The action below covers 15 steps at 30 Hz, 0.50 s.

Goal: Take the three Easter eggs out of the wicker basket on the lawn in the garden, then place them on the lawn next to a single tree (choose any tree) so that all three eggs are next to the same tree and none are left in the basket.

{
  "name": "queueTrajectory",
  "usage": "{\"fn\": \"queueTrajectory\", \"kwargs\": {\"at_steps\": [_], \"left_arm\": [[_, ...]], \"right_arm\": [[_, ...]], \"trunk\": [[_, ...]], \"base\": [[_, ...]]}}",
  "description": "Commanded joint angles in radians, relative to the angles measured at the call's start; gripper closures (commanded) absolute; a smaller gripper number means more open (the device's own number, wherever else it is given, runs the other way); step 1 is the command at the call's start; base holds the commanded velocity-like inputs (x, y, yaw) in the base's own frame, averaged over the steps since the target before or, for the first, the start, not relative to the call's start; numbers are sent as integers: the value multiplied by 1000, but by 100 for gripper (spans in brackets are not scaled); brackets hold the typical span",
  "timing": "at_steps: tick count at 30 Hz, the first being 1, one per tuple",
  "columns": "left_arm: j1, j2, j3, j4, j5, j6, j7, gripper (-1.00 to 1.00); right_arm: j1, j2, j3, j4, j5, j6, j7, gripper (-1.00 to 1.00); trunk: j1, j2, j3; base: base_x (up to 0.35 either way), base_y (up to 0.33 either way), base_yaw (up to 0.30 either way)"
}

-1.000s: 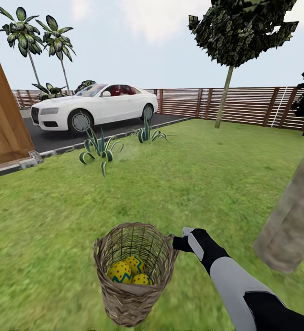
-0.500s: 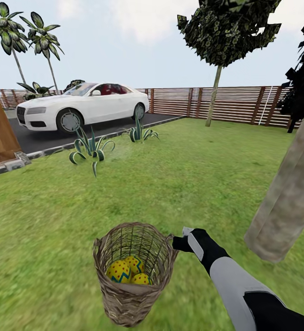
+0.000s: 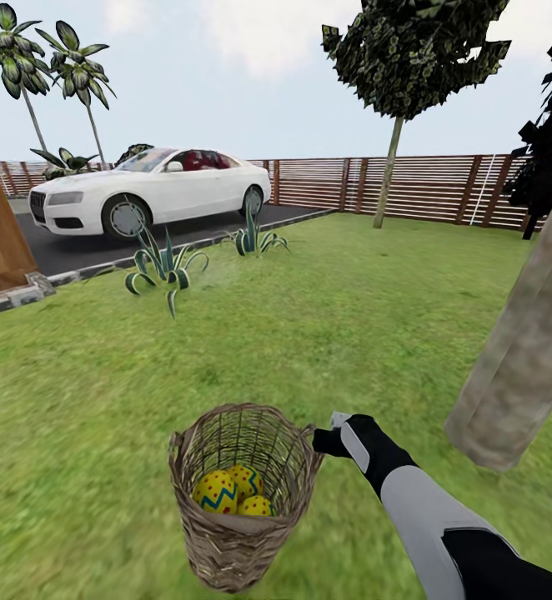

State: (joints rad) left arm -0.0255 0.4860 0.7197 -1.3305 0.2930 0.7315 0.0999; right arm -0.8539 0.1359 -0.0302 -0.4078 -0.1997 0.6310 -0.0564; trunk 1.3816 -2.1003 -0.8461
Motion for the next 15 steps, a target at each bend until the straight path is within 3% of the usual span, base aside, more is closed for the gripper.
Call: {"fn": "queueTrajectory", "kwargs": {"at_steps": [1, 15], "left_arm": [[-1, 0, 0, -1, 11, 4, 9, -100], [14, 2, 0, -4, 12, 8, 0, -100]], "right_arm": [[-1, 1, -5, -2, -21, 3, -5, 100], [-1, 1, -5, -3, -21, 3, -5, 100]], "trunk": [[4, -8, -4], [57, -106, -48]], "base": [[0, 0, 0], [0, 0, 0]]}}
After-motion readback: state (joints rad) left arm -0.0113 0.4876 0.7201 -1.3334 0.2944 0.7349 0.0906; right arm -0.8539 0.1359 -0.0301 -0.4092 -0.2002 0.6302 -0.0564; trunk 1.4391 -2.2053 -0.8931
